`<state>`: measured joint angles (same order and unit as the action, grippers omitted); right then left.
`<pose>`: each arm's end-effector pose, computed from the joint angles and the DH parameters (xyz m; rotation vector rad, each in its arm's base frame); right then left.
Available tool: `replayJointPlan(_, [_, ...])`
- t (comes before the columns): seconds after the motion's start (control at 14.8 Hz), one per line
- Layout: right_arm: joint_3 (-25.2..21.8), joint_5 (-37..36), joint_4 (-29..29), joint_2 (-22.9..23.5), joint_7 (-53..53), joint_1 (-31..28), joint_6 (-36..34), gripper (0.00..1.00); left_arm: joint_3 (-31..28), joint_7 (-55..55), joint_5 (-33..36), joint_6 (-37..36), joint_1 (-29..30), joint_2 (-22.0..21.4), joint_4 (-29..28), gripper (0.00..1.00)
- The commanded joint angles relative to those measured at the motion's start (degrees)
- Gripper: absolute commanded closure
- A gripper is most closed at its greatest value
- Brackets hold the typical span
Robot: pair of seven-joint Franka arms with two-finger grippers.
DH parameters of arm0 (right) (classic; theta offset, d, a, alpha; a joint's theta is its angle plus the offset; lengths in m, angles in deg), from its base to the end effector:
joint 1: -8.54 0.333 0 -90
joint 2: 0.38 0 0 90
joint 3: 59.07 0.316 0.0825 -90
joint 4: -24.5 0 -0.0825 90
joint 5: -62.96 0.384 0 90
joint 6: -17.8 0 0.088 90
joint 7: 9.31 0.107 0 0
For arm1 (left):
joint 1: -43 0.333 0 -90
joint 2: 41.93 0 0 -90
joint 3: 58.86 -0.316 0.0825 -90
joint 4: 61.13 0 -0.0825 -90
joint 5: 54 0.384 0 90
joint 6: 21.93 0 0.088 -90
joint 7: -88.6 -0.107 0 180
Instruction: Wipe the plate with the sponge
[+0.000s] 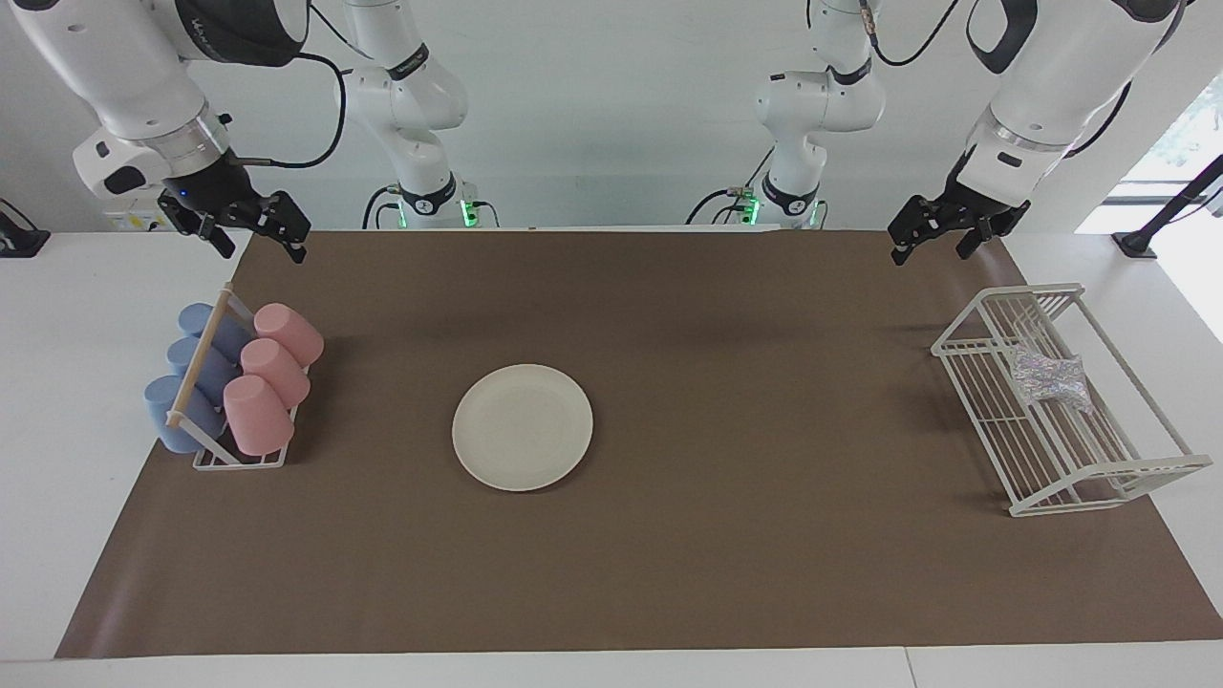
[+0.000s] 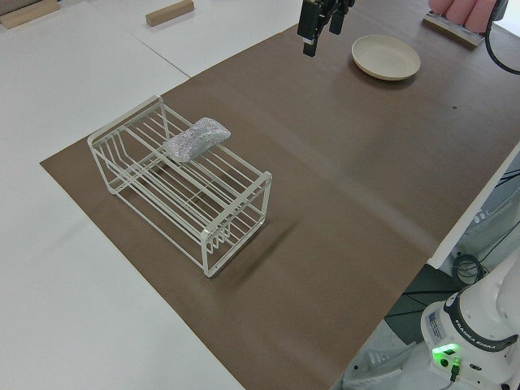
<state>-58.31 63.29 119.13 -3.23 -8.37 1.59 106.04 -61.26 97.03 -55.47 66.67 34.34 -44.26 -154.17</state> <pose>0.5313 -0.0568 0.6110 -3.1261 0.1948 0.0963 0.5351 -0.0610 0.6197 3.1180 0.0587 -0.0625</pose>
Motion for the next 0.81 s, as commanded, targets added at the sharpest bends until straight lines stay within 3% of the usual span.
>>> replayJointPlan(0.0, [0.38, -1.65, -0.05, -0.49, 1.17, 0.1, -0.35, 0.0, 0.46, -0.34, 0.41, 1.05, 0.66, -0.84, -0.83, 0.0])
replayJointPlan(0.4, [0.39, -1.65, -0.05, -0.49, 1.26, 0.1, -0.35, 0.0, 0.11, 0.1, -0.12, 0.87, 2.24, -1.1, -1.44, 0.0])
replayJointPlan(0.61, [0.38, -1.65, -0.05, -0.49, 1.43, 0.1, -0.52, 0.0, 0.11, 1.32, 0.76, 3.4, 2.24, -2.77, -5.03, 0.0])
replayJointPlan(0.74, [0.38, -1.65, -0.05, -0.49, 2.48, 0.1, -0.7, 0.0, 0.64, 1.5, 8.45, 4.38, 1.37, -2.69, -6.71, 0.0])
